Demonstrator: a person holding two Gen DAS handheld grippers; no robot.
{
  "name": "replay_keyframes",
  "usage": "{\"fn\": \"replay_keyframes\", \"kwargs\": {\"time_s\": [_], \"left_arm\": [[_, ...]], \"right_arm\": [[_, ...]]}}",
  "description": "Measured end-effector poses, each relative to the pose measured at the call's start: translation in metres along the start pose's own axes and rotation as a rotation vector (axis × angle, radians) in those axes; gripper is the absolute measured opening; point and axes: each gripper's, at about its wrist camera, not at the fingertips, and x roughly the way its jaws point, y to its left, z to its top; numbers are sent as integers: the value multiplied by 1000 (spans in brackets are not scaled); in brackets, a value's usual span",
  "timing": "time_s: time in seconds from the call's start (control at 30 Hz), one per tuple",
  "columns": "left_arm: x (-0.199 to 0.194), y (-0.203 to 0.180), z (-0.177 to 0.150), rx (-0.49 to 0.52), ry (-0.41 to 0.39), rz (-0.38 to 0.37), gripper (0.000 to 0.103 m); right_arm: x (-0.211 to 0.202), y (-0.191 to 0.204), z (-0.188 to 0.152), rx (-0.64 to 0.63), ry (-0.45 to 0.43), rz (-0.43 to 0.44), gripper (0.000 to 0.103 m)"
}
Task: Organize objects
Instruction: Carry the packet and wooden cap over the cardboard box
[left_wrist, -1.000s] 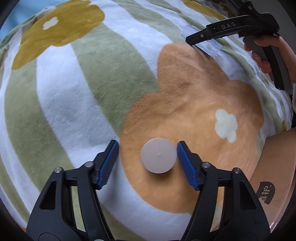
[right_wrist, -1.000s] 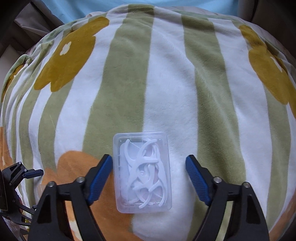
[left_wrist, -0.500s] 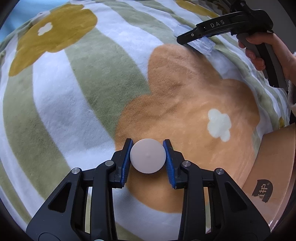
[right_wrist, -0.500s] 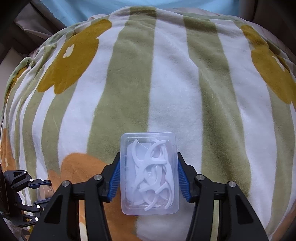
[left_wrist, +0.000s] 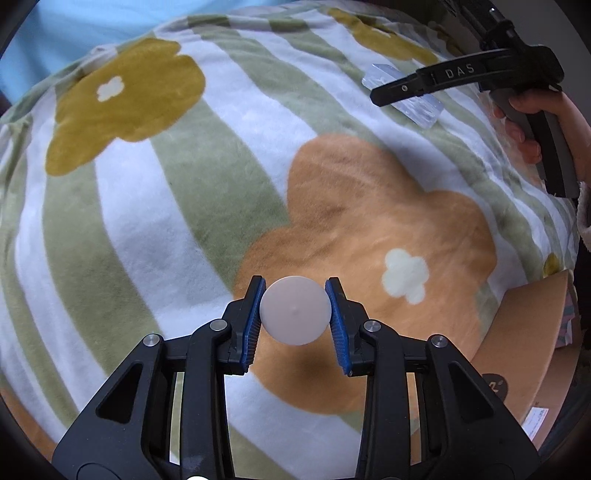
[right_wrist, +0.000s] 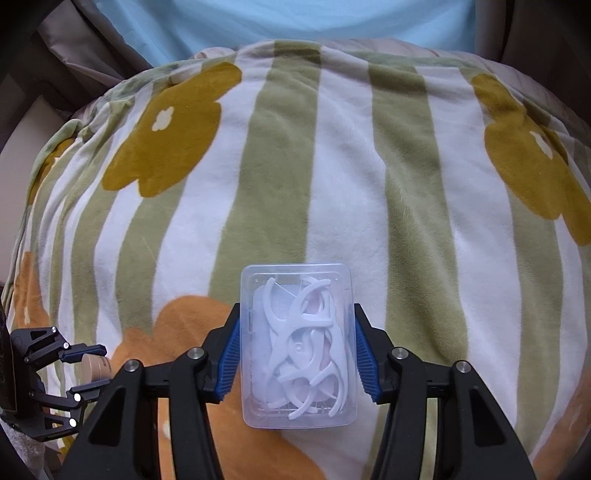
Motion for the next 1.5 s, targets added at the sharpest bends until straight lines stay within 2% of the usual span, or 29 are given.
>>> {"fn": "replay_keyframes", "kwargs": {"time_s": [0.33, 0.5, 0.53, 0.7, 1.07, 1.27, 1.5], "left_arm": [[-63, -23, -2, -35, -63, 48, 30], [-96, -40, -15, -72, -95, 58, 30], [-103, -43, -18, -79, -102, 58, 30], [-134, -63, -39, -103, -124, 70, 30], [-184, -99, -100, -180, -115, 72, 30], [-189, -123, -130, -219, -124, 76, 30], [-170, -141, -170, -307, -96, 61, 30]], "right_arm": [[-53, 25, 0, -47, -75, 16, 50], [-85, 35, -17, -94, -96, 17, 50], [-91, 42, -16, -134, -153, 3, 50], [-124, 61, -43, -189, -181, 16, 50], [-183, 95, -112, -262, -227, 56, 50], [-189, 110, -157, -297, -212, 54, 50], [-168, 119, -204, -283, -152, 47, 50]]}}
